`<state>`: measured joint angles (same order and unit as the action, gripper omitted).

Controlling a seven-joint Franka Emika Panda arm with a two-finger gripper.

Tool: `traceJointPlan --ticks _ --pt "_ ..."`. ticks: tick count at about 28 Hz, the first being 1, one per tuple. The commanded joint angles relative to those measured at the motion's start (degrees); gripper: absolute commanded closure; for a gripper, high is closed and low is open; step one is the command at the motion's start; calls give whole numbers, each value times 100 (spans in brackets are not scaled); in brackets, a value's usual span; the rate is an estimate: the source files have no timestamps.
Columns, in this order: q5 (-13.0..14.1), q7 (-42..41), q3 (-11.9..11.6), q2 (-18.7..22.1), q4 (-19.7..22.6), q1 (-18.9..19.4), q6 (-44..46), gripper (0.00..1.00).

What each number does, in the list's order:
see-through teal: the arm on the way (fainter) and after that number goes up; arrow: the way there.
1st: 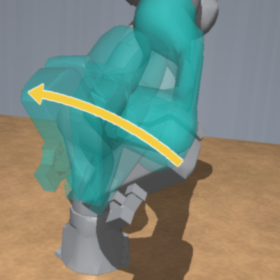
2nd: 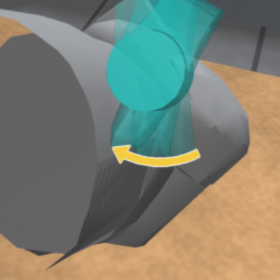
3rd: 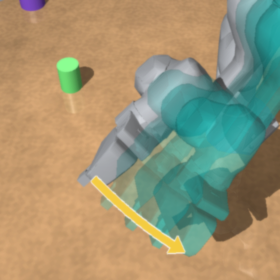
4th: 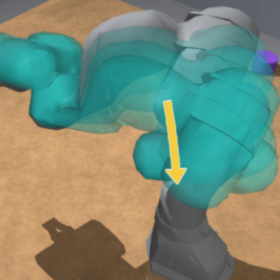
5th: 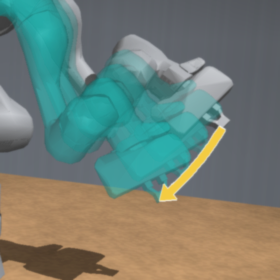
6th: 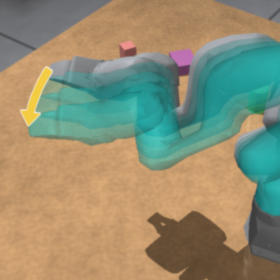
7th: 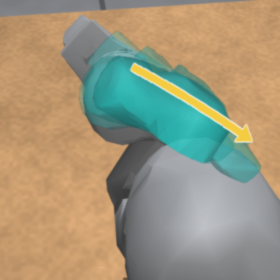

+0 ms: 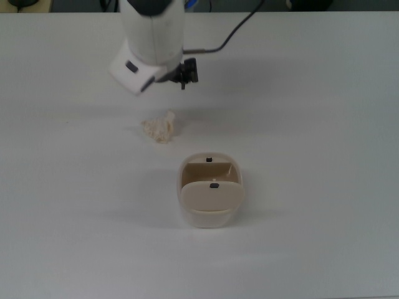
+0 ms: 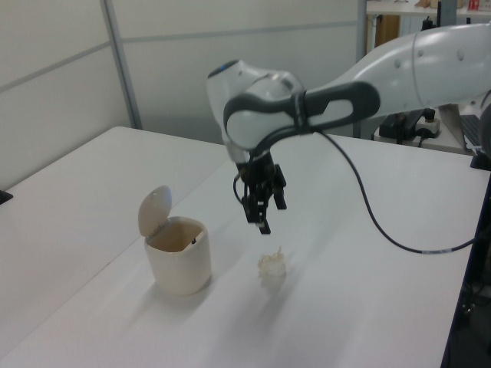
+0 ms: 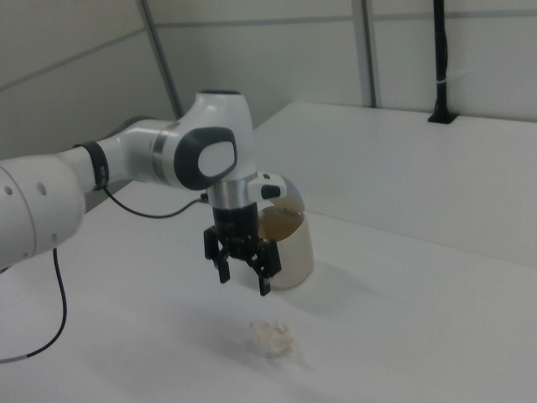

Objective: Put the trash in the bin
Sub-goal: 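Lower the gripper onto the tissue and close it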

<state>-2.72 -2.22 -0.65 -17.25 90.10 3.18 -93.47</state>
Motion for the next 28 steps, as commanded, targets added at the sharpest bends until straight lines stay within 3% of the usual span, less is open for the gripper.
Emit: traceJointPlan --ticks 1,6,10,11,15,16,20,28 --pt "-159 -41 -23 -304 113 130 -250 0" --pt "-176 -33 -23 -586 262 235 -637 0" --pt "-194 -24 -32 -753 280 244 -804 17" --pt "-281 -15 -23 -832 280 244 -813 31" --pt "-519 -6 -23 -920 324 340 -813 62" --pt "-562 11 -23 -920 367 367 -813 77" --pt "-572 11 -23 -920 377 385 -813 100" --pt "-572 11 -32 -833 333 376 -795 100"
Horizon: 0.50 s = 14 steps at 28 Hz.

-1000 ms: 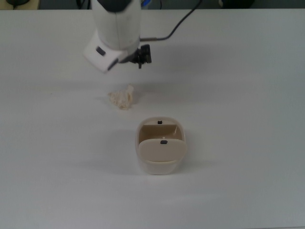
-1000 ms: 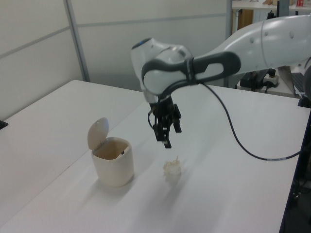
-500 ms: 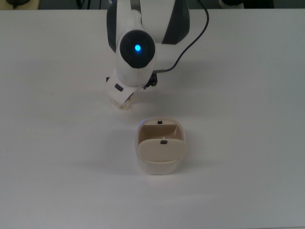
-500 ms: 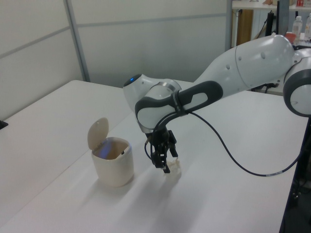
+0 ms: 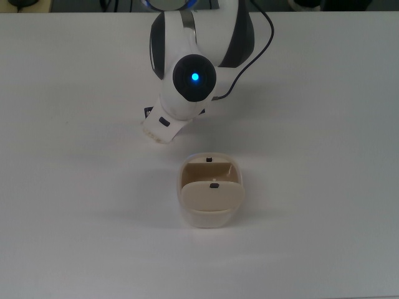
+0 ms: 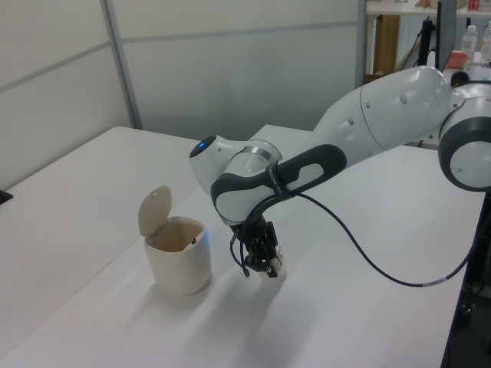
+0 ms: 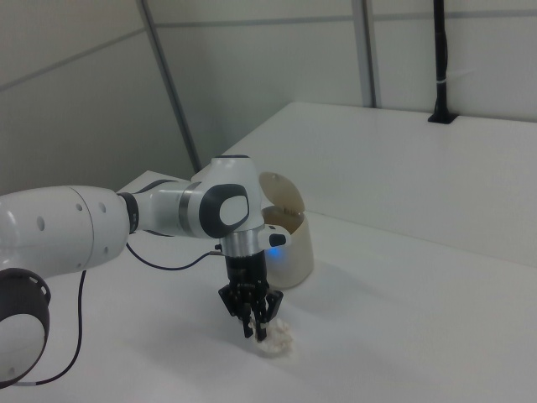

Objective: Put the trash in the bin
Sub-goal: 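Lower the gripper onto the tissue and close it, then lift the tissue and carry it over the open bin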

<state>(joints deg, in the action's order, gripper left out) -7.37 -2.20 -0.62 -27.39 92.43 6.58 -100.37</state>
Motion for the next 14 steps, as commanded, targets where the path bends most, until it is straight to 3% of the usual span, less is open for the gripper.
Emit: traceJointPlan --ticks 1,14 --pt "-107 17 -35 199 91 36 -105 100" --pt "-72 193 -88 919 -58 -8 -17 100"
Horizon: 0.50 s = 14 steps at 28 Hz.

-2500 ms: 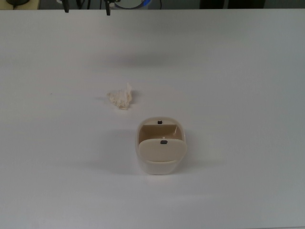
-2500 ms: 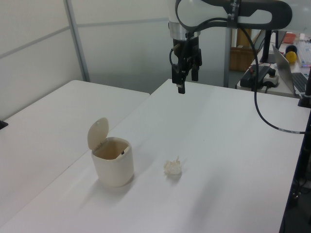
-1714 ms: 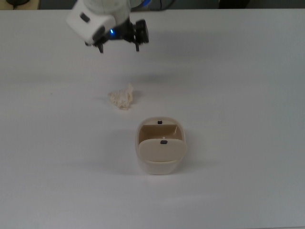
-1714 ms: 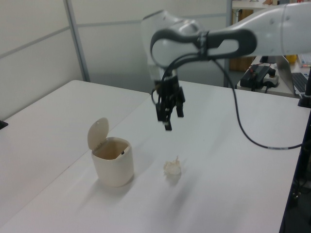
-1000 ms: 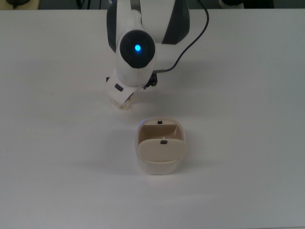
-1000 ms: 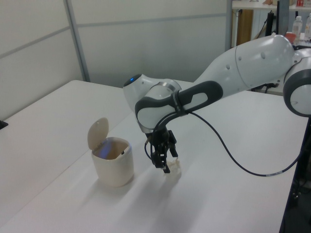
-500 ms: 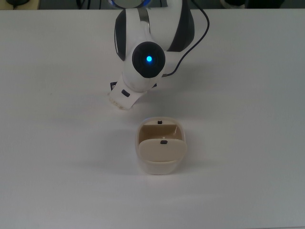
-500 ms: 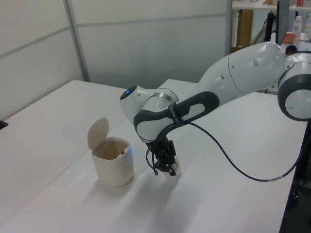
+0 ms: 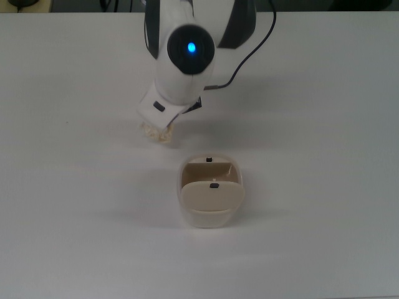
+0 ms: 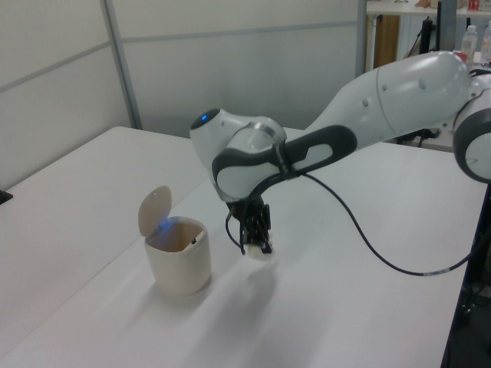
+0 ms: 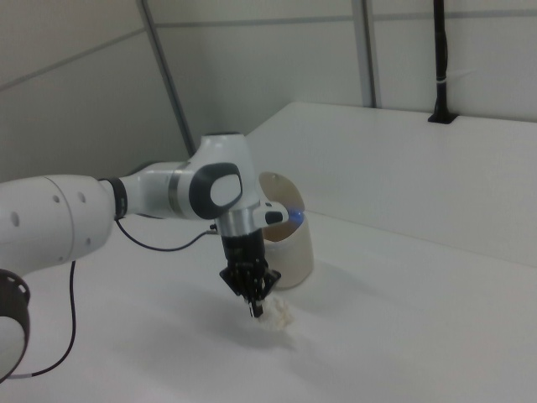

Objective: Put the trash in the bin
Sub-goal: 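Lift the tissue and carry it over the open bin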

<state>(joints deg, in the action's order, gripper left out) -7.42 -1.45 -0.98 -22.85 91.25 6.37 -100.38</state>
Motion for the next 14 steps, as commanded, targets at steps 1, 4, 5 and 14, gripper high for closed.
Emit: traceJointPlan --ticks 1,4,5,14 --pt "-41 119 -52 483 16 5 -17 100" --pt "47 119 -52 501 -168 5 -70 100" --pt "91 119 -43 501 -212 5 -105 100" --pt "504 22 27 484 -476 66 -1509 100"
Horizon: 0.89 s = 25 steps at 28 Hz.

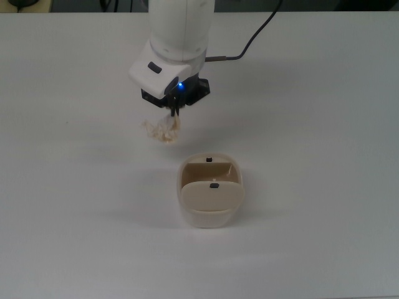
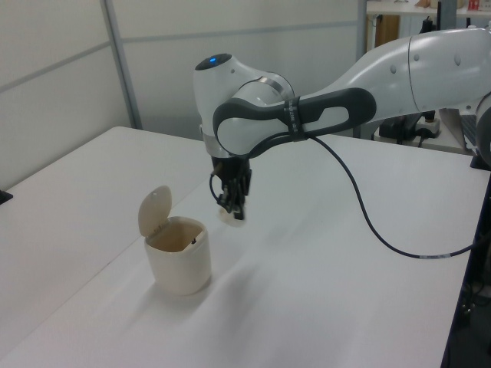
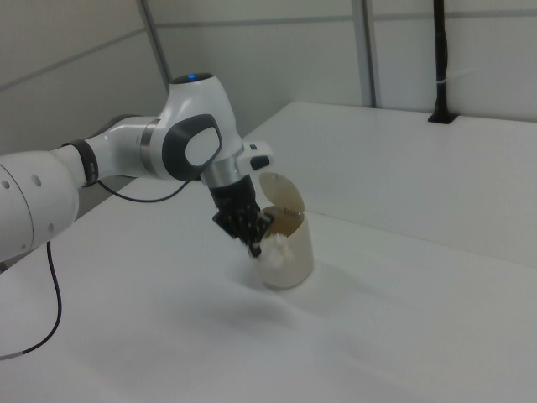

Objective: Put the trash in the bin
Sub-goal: 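Lift the tissue and carry it over the open bin, then open the gripper to drop the tissue into the bin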

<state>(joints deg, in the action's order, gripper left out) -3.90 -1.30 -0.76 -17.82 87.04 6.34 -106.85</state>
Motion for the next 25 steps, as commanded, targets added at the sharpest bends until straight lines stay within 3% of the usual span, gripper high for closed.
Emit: traceJointPlan --ticks 1,8,11,12,13,14,25 --pt "153 7 24 -29 -47 78 -1064 100" --pt "135 7 129 -125 -12 95 -2489 99" --pt "127 25 129 -283 -12 191 -2744 90" --pt "126 42 129 -310 -12 209 -2779 80" --pt "126 34 129 -353 -12 218 -2823 62" --pt "126 94 129 -441 -12 236 -2893 1" --pt "91 95 68 -416 76 324 -2842 0"
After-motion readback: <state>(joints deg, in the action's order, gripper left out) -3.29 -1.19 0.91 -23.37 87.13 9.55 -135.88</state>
